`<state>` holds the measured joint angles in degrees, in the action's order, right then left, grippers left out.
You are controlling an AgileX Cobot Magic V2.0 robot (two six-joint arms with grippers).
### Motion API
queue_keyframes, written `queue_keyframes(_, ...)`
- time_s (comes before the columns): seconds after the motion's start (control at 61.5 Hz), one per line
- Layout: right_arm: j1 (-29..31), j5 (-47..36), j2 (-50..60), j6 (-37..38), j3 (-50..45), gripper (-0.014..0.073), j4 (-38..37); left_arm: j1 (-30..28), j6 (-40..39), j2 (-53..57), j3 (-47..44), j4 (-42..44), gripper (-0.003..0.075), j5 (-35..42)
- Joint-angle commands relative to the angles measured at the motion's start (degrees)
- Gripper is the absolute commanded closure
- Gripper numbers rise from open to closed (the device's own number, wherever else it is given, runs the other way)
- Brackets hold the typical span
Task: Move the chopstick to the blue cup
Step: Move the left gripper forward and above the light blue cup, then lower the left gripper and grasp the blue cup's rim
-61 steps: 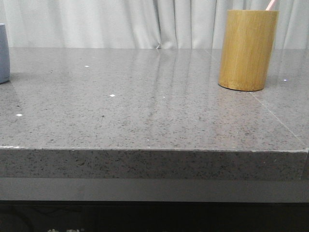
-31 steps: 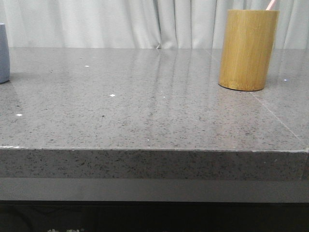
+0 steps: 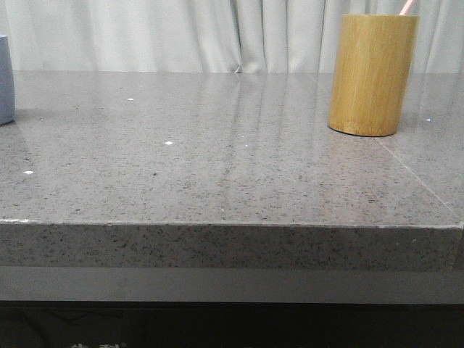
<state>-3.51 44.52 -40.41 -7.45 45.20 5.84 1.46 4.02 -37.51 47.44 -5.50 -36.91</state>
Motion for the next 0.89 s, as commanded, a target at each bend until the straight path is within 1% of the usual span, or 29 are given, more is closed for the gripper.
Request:
queue_keyframes(0.0,0.05,-3.73,-0.37,-0.80,1.89,0.0044,0.84,0.28,1.10,-1.07,1.82,-0.81,0.0424,4.58)
queue_keyframes(0.065,0.05,-3.73,-0.37,-0.80,1.89,0.0044,0.90,0.28,1.10,-1.85,2.16,-0.81,0.0271,4.78)
queue_keyframes(0.098,0.05,-3.78,-0.37,-0.80,1.89,0.0044,0.94,0.28,1.10,-2.44,2.45,-0.61,0.0213,4.78)
queue_keyframes(0.146,0.05,-3.78,-0.37,-0.80,1.89,0.0044,1.00,0.28,1.10,-3.66,3.14,0.11,0.0163,4.09)
queue_keyframes(0.179,0.05,-3.78,-0.37,-0.80,1.89,0.0044,1.07,0.28,1.10,-4.47,3.73,0.58,0.0150,3.50)
queue_keyframes(0.325,0.05,-3.78,-0.37,-0.80,1.89,0.0044,1.13,0.28,1.10,-10.46,9.17,1.89,0.0152,-0.89)
queue_keyframes(0.456,0.05,-3.84,-0.37,-0.80,1.89,0.0044,1.53,0.28,1.00,-17.97,14.91,2.57,0.0152,-5.07)
queue_keyframes(0.716,0.05,-3.94,-0.37,-0.80,1.89,0.0044,1.58,0.28,0.90,-33.58,29.69,4.88,0.0152,-13.64)
queue_keyframes(0.879,0.05,-4.01,-0.44,-0.80,1.89,0.0044,1.58,0.17,0.14,-42.99,40.60,7.04,0.0152,-19.92)
